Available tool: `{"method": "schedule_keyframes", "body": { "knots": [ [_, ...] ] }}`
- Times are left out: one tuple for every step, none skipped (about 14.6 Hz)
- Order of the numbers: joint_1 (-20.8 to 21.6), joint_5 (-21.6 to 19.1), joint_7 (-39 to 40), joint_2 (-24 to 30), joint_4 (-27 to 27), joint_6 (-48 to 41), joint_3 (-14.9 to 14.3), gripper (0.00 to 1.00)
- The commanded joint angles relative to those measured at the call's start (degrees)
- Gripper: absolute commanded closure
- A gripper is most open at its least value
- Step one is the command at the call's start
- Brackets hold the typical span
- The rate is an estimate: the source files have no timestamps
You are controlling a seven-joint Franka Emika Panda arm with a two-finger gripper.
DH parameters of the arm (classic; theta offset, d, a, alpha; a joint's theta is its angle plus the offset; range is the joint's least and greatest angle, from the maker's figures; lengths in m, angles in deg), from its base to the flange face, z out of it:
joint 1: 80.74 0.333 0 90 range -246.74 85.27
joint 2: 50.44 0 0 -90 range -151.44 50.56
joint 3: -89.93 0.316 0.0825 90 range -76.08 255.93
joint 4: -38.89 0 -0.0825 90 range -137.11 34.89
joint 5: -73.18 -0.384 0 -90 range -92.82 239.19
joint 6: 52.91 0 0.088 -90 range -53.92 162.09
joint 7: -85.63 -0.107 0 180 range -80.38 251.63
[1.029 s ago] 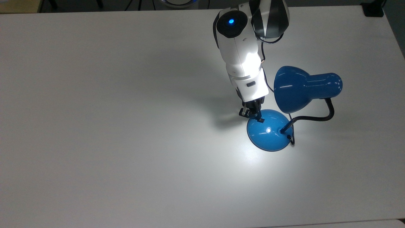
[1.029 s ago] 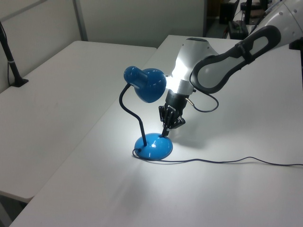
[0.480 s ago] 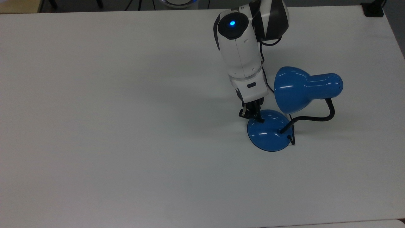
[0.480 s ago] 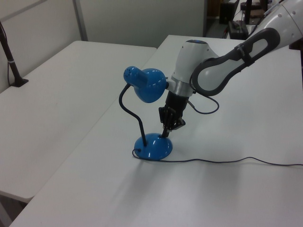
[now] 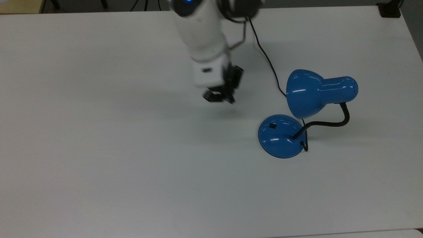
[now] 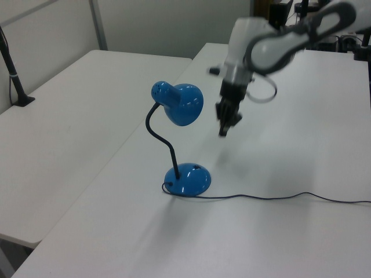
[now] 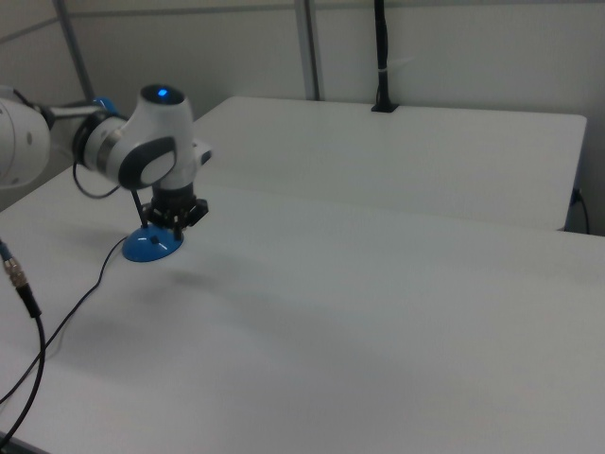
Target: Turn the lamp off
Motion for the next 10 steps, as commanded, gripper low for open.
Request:
{"method": "schedule_keyframes", "body": {
  "knots": [
    [-9.33,7.85,-19.19,11.32,-1.07,-13.60,0.15,1.00],
    [-10.92,13.20,-24.92,12.21,0.59,-17.81,0.24,1.00],
    [-11.72,18.13,-28.80,12.56,2.26,-21.95,0.33,1.00],
    [-12.77,21.31,-31.11,13.52,3.49,-25.82,0.33,0.96],
    [-13.82,22.64,-31.91,14.23,4.12,-28.46,0.33,0.63],
    [-14.36,22.83,-32.09,14.93,4.82,-29.88,0.24,0.17],
    [-14.45,22.92,-32.01,15.72,5.09,-30.77,0.15,0.00],
    [-14.45,22.92,-32.09,15.82,5.35,-31.47,-0.02,0.00],
    [-14.54,22.83,-32.18,15.73,6.05,-32.26,-0.11,0.00],
    [-14.97,22.57,-32.27,15.30,7.27,-33.40,-0.20,0.00]
  ]
}}
